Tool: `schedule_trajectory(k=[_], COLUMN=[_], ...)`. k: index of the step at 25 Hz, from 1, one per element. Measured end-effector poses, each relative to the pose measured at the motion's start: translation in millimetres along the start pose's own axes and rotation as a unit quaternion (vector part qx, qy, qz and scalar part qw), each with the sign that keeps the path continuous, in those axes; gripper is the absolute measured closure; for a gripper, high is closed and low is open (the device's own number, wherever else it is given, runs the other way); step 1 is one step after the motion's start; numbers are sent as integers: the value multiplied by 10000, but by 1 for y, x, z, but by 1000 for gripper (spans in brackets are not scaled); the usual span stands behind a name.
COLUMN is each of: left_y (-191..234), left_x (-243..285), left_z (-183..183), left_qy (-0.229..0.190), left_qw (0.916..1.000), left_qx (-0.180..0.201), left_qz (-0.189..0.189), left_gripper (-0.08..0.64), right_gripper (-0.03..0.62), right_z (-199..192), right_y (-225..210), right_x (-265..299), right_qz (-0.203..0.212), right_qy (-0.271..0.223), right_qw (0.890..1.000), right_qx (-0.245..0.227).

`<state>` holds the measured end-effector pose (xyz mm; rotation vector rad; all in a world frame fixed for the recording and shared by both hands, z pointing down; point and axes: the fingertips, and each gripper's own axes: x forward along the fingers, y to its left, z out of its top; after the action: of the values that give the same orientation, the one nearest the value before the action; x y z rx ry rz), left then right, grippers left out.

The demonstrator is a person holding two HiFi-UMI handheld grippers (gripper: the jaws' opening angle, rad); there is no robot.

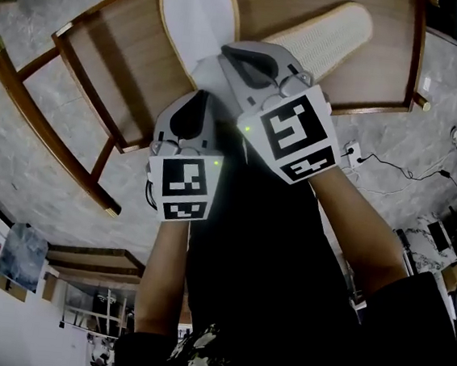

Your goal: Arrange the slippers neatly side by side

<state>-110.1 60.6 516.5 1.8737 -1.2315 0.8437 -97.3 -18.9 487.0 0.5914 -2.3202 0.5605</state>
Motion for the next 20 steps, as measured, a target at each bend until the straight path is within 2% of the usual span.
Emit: schedule_trajectory(k=[3,4,7,10,11,12,13,14,20], left_y=[18,23,29,23,25,29,33,37,67], left_x=[-12,-17,-19,-2,3,7,7,6,-23], left_z=[12,22,56,71,73,76,78,80,73], left_qy=[-253,-396,-754,-743,-715,-701,-708,-731,-759], left_qw=[9993,9985,9960,9953,9949,9941,9928,9913,9889], left_qx=[-75,-53,201,503,562,611,663,717,703], left_qz=[271,365,439,361,431,557,702,822,1066], left_gripper=[533,474,380,367,368,404,510,546,549], right_gripper=[594,594,592,592,592,592,593,592,594], right_z=[5,5,-2,-15,-18,-21,-24,-26,-40], right_y=[0,-4,-27,-44,-47,-50,-51,-53,-61], right_x=[-7,-14,-39,-54,-56,-56,-56,-56,-53], right_qz=[-79,-175,-483,-706,-755,-788,-806,-813,-1005], right_qy=[-165,-231,-318,-214,-158,-104,-55,-16,170], right_qw=[9998,9995,9983,9973,9970,9968,9967,9967,9947], right_qx=[-87,-99,-55,38,31,6,-19,-30,146])
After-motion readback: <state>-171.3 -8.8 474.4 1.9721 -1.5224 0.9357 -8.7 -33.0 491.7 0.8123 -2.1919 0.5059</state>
